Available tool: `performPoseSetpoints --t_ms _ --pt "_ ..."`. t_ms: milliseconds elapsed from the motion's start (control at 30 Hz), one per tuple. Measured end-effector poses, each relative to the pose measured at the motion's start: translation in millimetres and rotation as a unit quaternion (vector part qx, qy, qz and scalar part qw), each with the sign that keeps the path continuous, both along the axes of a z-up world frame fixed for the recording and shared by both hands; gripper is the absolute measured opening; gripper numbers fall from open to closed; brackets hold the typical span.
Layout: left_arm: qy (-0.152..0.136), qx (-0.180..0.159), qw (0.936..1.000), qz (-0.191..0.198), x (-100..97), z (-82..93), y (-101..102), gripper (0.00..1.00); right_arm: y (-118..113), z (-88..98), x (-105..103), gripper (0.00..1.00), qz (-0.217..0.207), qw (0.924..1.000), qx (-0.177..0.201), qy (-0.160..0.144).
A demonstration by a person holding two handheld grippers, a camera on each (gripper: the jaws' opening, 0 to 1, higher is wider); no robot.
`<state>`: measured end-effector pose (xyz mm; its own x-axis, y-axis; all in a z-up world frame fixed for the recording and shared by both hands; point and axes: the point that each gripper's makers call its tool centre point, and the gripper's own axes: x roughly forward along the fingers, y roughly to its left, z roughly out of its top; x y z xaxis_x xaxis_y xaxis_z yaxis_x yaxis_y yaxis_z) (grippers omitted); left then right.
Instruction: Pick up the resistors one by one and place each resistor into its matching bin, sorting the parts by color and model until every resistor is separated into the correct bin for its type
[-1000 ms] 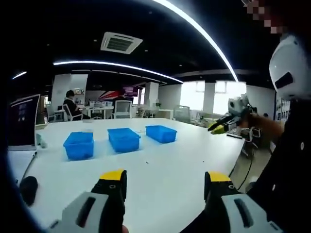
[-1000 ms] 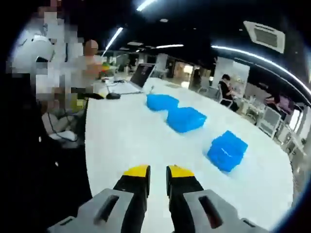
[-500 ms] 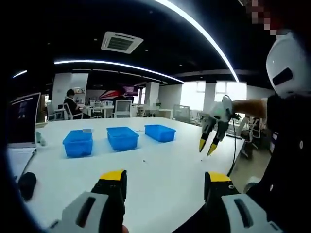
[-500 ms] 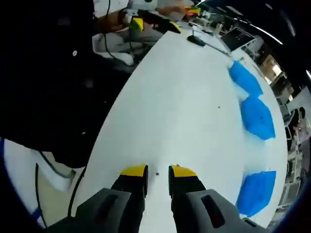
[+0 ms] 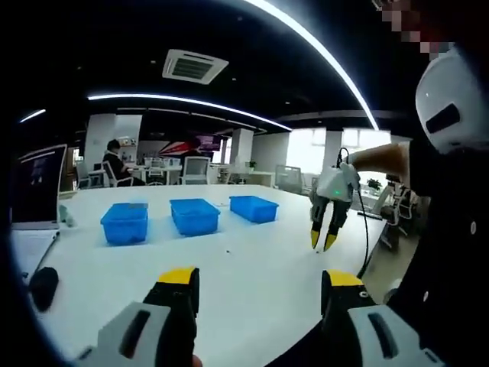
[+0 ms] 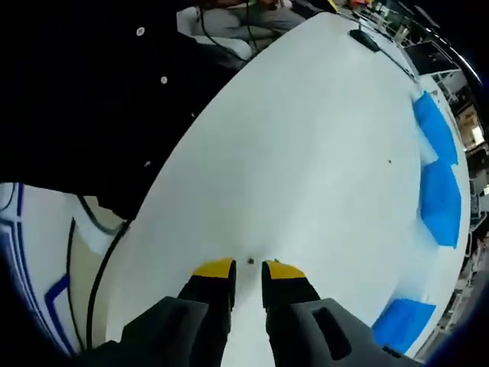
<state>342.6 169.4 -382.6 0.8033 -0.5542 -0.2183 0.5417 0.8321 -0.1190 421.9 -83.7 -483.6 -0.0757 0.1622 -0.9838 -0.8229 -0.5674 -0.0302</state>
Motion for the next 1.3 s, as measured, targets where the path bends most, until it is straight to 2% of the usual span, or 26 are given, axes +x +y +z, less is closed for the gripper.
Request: performPoseSetpoints --t_ms 200,667,1033,1167,1300 --pt "0.004 0.004 1.0 -0.003 -2.0 -3.6 -0.3 0.66 -1.5 -6.0 0.6 0.13 0.011 0.9998 -0.016 0.004" --pt "0.029 0.041 0.9972 -0.056 -12.7 -19.8 -9.8 0.66 -0.2 -10.1 -2.0 0.07 0.038 0.9987 -0.033 -0.008" --pt "0.028 0.039 0.9971 -0.059 -12.7 -19.8 -8.9 0.66 -0.3 -8.3 -1.8 0.05 0.042 0.9982 -0.043 -0.01" --pt "0.025 0.036 0.9976 -0.053 -11.8 -17.4 -4.9 0.66 3.8 -3.8 1.2 0.05 0.02 0.9995 -0.023 -0.01" --pt "0.019 0.037 0.998 -0.048 -8.4 -13.4 -1.4 0.66 9.3 12.8 5.7 0.05 -0.015 0.9996 0.018 -0.017"
